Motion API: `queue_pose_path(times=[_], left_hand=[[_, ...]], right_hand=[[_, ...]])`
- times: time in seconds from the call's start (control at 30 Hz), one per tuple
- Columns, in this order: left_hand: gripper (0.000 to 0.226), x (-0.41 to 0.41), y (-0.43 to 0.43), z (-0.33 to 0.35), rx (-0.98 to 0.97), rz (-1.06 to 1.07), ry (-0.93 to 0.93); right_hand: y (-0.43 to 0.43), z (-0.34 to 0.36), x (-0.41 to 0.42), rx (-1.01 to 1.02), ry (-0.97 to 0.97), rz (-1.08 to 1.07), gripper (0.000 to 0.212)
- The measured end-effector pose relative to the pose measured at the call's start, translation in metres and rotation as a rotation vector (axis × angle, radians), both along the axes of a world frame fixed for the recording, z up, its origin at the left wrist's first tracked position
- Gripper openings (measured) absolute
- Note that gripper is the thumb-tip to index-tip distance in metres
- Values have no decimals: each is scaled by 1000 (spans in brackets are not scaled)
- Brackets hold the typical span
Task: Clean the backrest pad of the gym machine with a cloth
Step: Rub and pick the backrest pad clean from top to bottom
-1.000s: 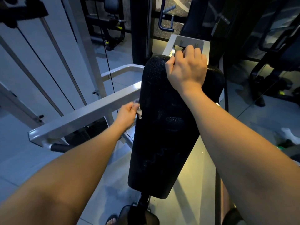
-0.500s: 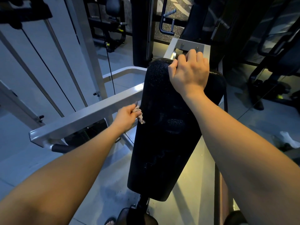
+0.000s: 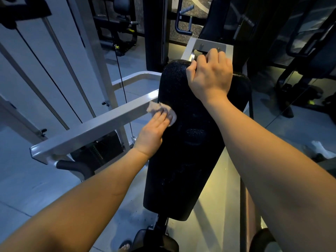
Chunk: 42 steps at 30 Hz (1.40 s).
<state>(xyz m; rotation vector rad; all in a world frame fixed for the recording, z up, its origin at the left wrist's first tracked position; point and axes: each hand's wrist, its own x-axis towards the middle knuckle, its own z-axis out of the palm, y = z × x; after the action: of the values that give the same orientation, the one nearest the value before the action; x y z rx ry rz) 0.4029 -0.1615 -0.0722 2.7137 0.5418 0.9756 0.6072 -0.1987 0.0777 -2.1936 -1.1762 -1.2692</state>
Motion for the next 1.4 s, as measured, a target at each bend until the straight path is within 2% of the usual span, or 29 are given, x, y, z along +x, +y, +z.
queue_pose_path(times=[0.17,0.23,0.33,0.47,0.67,0.87,0.93,1.03,1.1,1.27,1.33,1.4], left_hand=[[34,-8,12,13,-18,-56,16],[37,-8,19,22,21,-75,85],[55,-17,14,15,88,-92,230],[60,-17,6,7,19,-17,296],[48,1,-3,22,21,44,95],[77,-1,-7,35,-61,88,92],[68,2,-10,39,-51,113,93],[41,8,-9,38,8,125,59],[34,7,-9,34,5,97,52],[31,-6,-20,31,-23,16,73],[37,-1,-21,53,-77,60,-21],[34,17,-16,89,-126,81,-165]], right_hand=[[-2,2,-2,-30,14,-9,46],[-2,2,-2,-42,22,-5,47],[-2,2,-2,-37,31,1,47],[-3,4,-4,-66,47,-27,47],[-10,13,-9,-196,114,-35,50],[-29,12,-7,-241,158,26,49],[-39,-3,-6,-220,179,8,52],[-43,-18,-8,-211,186,36,56],[-42,-18,-7,-206,205,41,56],[-50,-13,-6,-243,227,102,60],[-59,-11,-4,-228,236,112,61],[-69,-13,2,-188,255,81,60]])
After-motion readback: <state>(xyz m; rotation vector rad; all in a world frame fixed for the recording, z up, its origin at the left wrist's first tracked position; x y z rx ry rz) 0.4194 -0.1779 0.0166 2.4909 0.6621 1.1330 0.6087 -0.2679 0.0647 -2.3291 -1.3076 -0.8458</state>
